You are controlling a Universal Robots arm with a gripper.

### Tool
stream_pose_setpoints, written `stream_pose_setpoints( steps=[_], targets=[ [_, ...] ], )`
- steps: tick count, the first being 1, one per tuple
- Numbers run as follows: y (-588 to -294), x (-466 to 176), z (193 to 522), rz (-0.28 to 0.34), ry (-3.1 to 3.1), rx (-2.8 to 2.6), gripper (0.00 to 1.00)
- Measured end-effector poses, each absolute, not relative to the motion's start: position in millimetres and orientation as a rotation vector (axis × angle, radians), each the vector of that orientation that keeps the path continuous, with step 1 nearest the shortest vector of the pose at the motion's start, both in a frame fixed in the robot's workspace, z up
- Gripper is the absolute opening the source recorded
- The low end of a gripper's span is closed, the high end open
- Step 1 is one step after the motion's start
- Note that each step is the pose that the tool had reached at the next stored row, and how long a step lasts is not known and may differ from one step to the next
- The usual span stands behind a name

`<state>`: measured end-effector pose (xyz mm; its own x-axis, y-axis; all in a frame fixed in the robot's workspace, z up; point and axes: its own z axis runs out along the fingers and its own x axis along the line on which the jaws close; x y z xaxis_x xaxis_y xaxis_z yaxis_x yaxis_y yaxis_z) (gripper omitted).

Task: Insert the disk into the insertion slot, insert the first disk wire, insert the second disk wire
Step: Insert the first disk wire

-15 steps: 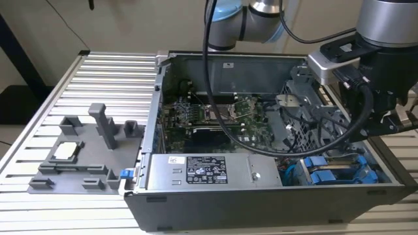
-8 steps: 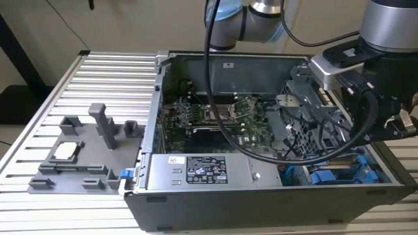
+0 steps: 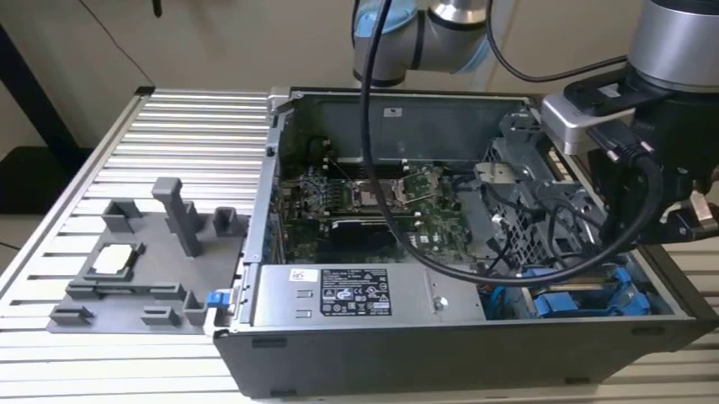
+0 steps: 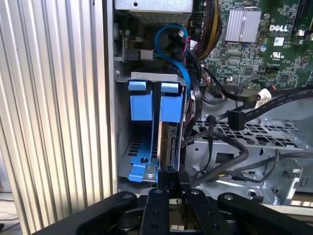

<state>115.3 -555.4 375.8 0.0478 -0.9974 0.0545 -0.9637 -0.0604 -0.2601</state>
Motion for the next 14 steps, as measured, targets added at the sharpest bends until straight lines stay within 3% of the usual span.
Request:
stream_pose_setpoints(
  steps=[14],
  targets=[
    [-555,142,370,-0.184,2.113,-2.239,0.19]
  ],
)
